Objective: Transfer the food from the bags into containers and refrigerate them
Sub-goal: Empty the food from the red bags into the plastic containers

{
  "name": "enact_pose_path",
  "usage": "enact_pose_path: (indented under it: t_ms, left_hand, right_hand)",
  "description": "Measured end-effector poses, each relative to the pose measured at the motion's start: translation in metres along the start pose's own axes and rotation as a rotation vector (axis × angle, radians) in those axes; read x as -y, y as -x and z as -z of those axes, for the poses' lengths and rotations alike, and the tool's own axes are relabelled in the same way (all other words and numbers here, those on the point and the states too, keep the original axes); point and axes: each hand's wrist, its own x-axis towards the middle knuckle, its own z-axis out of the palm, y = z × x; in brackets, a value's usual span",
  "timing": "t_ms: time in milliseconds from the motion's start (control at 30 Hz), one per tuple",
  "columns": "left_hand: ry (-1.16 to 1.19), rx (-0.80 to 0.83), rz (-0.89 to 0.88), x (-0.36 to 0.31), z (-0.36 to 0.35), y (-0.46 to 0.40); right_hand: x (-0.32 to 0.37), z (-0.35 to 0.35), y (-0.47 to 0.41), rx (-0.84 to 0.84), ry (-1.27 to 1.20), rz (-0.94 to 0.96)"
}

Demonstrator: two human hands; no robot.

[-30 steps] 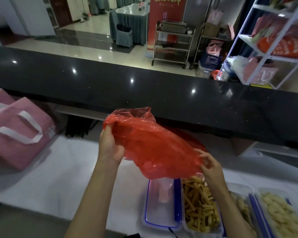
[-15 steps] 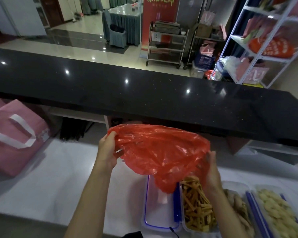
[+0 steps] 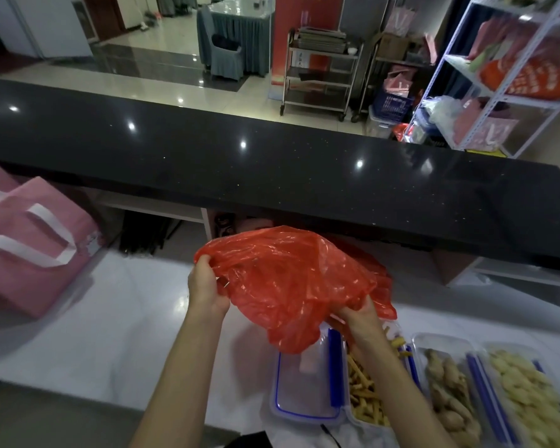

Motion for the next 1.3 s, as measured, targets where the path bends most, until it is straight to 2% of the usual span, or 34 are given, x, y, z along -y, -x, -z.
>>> enact_pose_path:
  t_ms: [100,267,400,500,600,700,767,933,1100,1300]
  left_hand:
    - [-0.002,-0.044,-0.029,-0.002,0.009,-0.003]
    - [0.046,-0.117,-0.059,-0.011,0.022,-0.009]
    - [-0.002,-0.071,-0.04,-0.012,0.032,-0.016]
    - [-0.105,0.031,-0.003,-0.013,0.036,-0.017]
    - [-0.271,0.215,0.013,-0.019,0.045,-0.017]
    - [-0.45,0.425,-0.015,-0.028,0.056,-0.019]
    - [-0.503,0.502,-0.036,-0.032,0.062,-0.021]
    - [-0.392,0.557,-0.014,-0.029,0.068,-0.024]
    - [-0.248,0.459,-0.02,-0.016,0.062,-0.03]
    - [-0.161,0.449,-0.042,-0.006,0.042,-0.04]
  right_hand:
    - [-0.004,0.01,-0.007,-0.091,0.038,-0.015]
    - [0.003,0.043,-0.008,-0.311,0.074,0.115]
    - [0.016,0.069,-0.01,-0.371,0.11,0.178]
    - [0.022,0.085,-0.015,-0.398,0.196,0.174]
    - [0.022,0.104,-0.022,-0.473,0.241,0.138]
    - [0.018,0.116,-0.03,-0.477,0.184,0.07]
    - [0.019,0.115,-0.029,-0.444,0.078,0.011]
    - [0.021,0.108,-0.025,-0.4,-0.107,-0.115]
    - [0.028,0.111,-0.028,-0.421,-0.102,-0.129]
    - [0.037,0.118,-0.04,-0.409,-0.149,-0.117]
